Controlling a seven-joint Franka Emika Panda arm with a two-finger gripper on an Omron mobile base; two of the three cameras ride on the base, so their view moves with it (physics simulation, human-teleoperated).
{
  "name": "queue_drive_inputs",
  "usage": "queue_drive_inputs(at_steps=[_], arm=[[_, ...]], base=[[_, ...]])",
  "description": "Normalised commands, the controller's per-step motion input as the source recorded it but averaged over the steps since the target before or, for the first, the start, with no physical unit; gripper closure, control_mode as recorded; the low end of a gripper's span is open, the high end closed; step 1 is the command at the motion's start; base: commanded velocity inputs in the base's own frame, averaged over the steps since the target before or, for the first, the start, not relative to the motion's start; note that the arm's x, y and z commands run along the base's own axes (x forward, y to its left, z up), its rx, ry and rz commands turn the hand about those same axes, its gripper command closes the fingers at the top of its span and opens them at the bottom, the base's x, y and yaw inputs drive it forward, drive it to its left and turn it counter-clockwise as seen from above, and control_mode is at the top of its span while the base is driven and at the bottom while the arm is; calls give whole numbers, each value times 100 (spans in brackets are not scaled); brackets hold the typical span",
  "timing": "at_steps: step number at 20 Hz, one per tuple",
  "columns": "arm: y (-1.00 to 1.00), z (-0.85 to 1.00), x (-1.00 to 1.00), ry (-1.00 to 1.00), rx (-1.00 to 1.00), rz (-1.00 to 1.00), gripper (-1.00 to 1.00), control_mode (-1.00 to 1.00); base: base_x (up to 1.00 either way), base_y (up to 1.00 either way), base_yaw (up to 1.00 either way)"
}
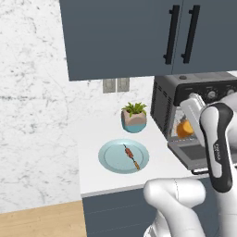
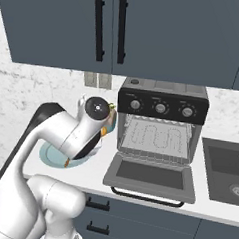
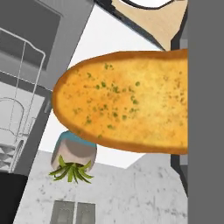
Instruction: Pick up the kebab skewer and baguette bread, and place them inside the toaster oven. Close the toaster oven door and start by setting the timer.
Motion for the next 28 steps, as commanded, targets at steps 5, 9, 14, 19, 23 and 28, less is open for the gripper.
queue_drive_inputs(at_steps=[5,9,14,19,23,28], arm=[[-50,25,-19,-7,0,-12,100,-100],[-48,31,-22,-5,0,-11,100,-100],[-47,30,-20,-5,0,-12,100,-100],[-39,4,-12,-6,0,-12,100,-100],[-44,0,6,-2,0,-18,100,-100],[-41,-3,18,0,-3,-20,100,-100]], base=[[0,0,0],[0,0,0],[0,0,0],[0,0,0],[0,0,0],[0,0,0]])
